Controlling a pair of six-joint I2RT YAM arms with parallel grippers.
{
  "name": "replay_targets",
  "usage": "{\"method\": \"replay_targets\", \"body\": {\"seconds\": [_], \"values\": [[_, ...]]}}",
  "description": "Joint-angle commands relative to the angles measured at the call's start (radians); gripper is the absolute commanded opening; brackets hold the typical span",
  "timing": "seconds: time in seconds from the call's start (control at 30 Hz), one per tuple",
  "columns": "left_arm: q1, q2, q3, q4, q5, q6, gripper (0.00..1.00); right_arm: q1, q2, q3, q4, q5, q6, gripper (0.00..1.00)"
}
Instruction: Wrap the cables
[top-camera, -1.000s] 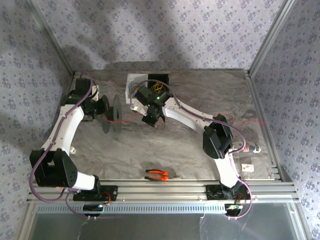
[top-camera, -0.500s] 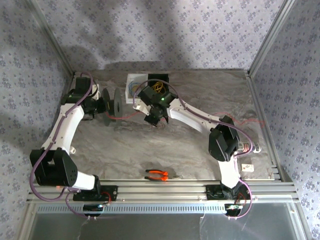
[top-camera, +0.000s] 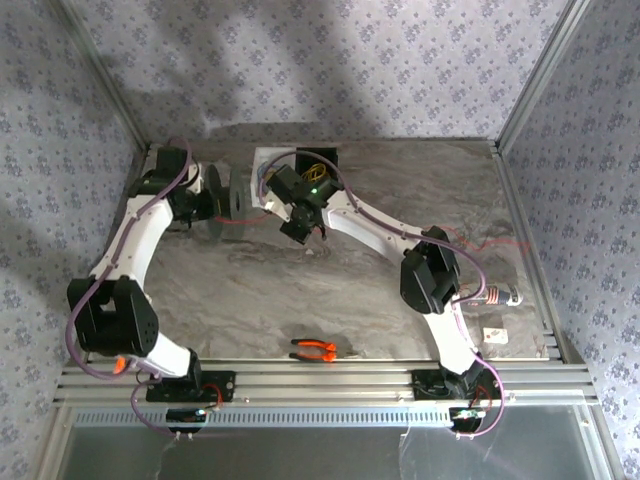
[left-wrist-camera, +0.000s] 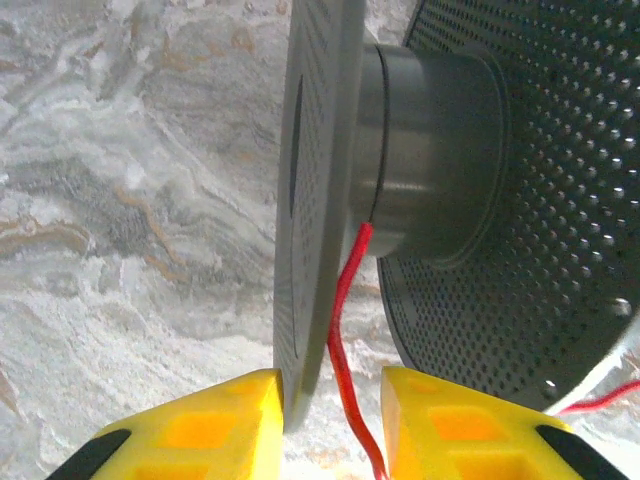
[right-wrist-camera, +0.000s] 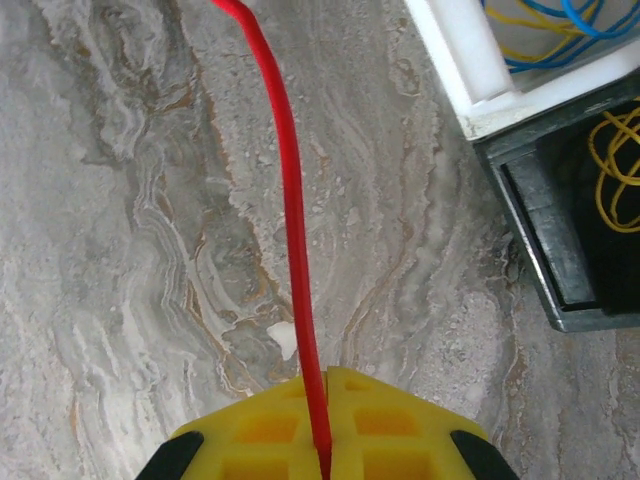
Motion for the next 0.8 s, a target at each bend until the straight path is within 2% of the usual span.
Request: {"method": "replay_targets", "body": {"seconds": [0.0,0.4,0.77], "values": [[-0.004,0.049,0.064,0.033,-0.031,0.035,0.31,-0.014,0.038,0.067,-0.025,0.034,0.05,0.0],[-0.004,0.204,0.184,0.08,-0.045,0.059,0.3,-0.026,0.144,0.218,-0.064,0.033,0.085,0.0],[-0.002,0.326,0.286,0.068,-0.067,0.088,0.09,-0.047,0.198,0.285,-0.064,0.003,0.091,0.0]]}}
